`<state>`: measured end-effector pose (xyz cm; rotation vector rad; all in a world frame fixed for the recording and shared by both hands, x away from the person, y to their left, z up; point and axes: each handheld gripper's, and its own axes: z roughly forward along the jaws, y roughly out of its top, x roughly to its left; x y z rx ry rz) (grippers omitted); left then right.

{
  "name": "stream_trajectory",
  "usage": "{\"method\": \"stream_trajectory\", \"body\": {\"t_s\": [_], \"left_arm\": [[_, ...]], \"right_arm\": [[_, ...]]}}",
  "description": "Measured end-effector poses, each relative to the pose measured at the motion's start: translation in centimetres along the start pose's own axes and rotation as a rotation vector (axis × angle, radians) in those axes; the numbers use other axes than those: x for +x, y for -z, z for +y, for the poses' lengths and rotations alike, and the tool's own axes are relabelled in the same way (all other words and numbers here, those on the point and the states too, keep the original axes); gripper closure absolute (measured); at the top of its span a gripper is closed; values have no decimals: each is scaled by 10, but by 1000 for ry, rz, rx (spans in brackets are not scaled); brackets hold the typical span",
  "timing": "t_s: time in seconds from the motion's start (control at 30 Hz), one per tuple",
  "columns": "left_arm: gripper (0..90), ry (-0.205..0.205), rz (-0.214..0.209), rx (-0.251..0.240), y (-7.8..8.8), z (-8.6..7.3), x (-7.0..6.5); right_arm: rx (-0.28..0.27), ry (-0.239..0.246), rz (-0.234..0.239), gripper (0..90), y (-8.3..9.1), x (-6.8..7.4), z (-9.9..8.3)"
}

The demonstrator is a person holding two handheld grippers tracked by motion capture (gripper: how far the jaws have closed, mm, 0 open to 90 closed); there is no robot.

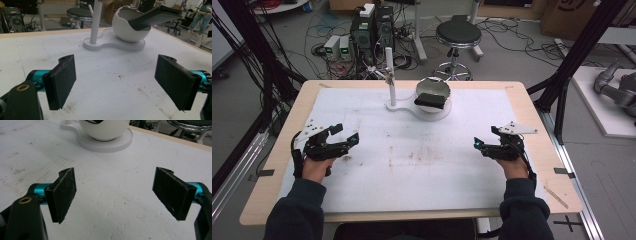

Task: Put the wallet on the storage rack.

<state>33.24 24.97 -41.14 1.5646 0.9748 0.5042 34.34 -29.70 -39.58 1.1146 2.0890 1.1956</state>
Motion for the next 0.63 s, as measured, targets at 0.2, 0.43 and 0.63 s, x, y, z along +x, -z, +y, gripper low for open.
{"method": "stream_trajectory", "body": {"t_s": [0.2, 0.43, 0.63], "left_arm": [[174, 2, -3, 3, -1, 0, 0], [174, 3, -3, 6, -2, -1, 0], [174, 5, 2, 7, -1, -2, 1]], "right_arm": [[0, -1, -8, 193, 2, -3, -2], [2, 8, -12, 193, 2, -2, -1], [1, 3, -11, 193, 1, -2, -1]]}}
